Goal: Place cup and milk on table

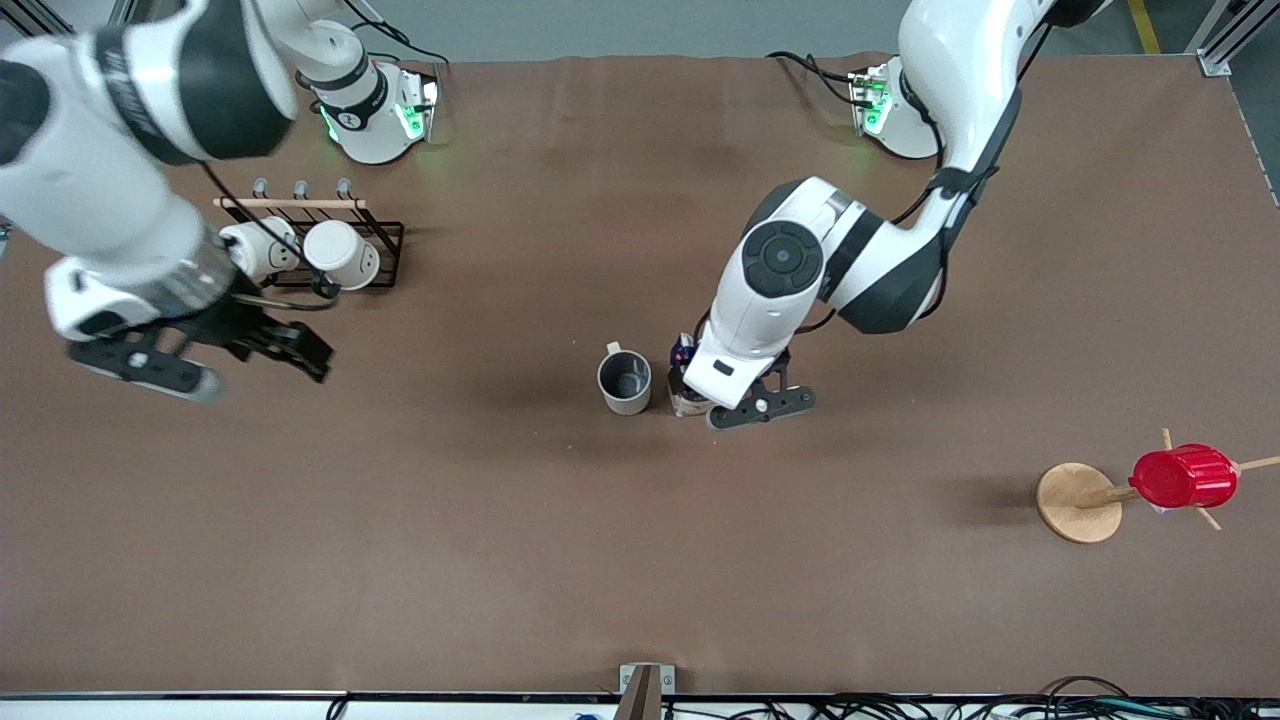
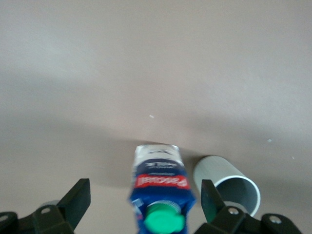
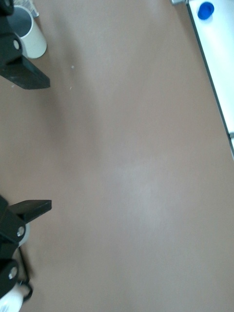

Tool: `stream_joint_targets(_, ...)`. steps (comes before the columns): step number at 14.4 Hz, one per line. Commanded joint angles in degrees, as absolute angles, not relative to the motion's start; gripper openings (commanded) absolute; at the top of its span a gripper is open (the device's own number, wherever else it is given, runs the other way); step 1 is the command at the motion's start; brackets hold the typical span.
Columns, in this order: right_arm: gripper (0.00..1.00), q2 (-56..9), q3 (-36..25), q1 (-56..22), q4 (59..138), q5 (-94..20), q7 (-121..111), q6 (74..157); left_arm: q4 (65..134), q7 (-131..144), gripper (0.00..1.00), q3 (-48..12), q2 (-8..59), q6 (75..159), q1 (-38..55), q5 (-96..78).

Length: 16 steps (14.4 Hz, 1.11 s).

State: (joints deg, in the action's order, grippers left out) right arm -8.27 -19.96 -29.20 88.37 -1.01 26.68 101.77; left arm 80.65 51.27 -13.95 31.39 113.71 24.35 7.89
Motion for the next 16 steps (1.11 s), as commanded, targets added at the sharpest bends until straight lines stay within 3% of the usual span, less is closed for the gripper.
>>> stream_joint_targets(1,1.00,-3.35,-19.16,-25.24,90.53,-0.53,21.13,98.36,81.56,49.75,1.00,-11.70,24.02,106.20,24.17,12.99)
stream_joint_targets(10,1.00,-1.32,-19.16,-12.40,83.06,-0.27,4.40,91.67,82.00,24.63,1.00,-10.99,9.24,89.41,10.90,10.57)
stream_joint_targets(13,1.00,-1.32,-18.99,-10.29,82.35,-0.79,4.31,90.89,82.79,22.78,1.00,-10.98,6.07,87.81,7.05,8.01)
stream_joint_targets(16,1.00,-1.32,-15.66,-6.78,81.74,-0.79,4.31,88.77,88.84,17.86,1.00,-10.55,0.90,88.33,3.53,2.91)
